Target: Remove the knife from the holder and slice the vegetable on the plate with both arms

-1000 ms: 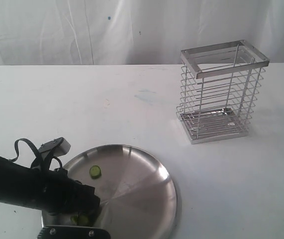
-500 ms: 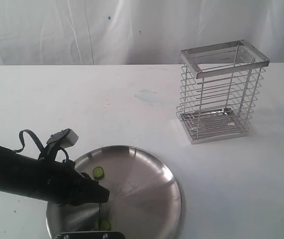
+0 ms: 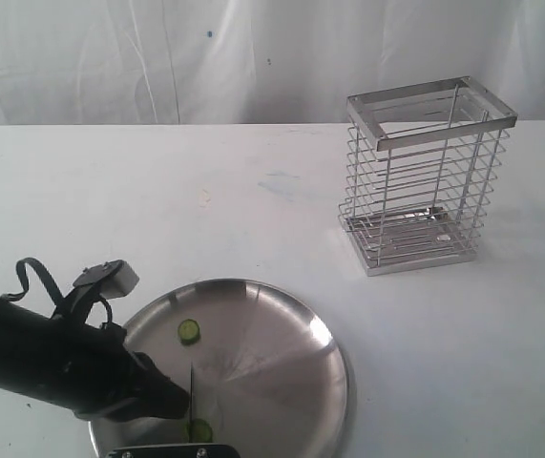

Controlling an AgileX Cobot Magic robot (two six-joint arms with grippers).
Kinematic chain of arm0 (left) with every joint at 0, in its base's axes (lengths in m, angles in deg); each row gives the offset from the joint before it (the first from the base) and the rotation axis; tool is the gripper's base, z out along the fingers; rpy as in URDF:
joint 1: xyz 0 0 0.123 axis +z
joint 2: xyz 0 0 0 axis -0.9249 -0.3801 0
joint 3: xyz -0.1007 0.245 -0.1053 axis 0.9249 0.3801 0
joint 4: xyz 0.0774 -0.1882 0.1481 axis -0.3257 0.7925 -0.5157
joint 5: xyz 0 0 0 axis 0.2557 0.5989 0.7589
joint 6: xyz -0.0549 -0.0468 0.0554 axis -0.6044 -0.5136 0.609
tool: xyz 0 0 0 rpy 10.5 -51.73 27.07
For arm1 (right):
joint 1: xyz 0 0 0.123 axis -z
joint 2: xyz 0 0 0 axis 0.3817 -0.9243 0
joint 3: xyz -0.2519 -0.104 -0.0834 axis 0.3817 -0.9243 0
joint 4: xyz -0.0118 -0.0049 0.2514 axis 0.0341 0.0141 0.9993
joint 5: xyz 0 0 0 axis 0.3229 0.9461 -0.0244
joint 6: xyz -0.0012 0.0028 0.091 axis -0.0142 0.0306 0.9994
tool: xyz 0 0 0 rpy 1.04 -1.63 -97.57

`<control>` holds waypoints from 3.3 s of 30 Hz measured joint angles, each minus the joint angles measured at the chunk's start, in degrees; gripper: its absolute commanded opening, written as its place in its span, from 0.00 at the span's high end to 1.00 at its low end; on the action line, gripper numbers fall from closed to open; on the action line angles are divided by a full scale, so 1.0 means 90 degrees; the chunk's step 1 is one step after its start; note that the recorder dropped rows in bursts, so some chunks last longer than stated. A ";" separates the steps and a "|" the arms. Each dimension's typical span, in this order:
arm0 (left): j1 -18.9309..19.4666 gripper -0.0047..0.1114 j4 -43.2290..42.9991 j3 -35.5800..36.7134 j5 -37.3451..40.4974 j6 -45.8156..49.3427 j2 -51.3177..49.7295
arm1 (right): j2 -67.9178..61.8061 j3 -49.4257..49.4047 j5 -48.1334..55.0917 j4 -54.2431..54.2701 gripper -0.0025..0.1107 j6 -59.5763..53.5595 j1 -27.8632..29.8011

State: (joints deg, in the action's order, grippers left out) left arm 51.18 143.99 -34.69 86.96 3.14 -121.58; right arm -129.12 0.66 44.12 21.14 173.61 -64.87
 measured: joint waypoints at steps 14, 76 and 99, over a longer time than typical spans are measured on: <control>-0.0134 0.96 0.1147 0.0000 0.0272 0.1096 -0.0680 | 0.0000 0.0000 -0.0046 -0.0013 0.98 -0.0048 0.0000; -0.0532 0.96 0.1496 0.0440 -0.0412 0.1313 0.0302 | 0.0000 0.0000 0.0458 0.0522 0.98 -0.0729 -0.0211; -0.0509 0.96 0.1896 0.0233 -0.0227 0.1939 -0.0560 | 0.0012 0.0000 0.0268 0.0935 0.98 -0.0889 -0.0199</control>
State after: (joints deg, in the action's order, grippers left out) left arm 46.60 161.05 -32.59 84.92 20.59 -126.62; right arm -129.01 0.66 46.53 29.56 165.61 -66.66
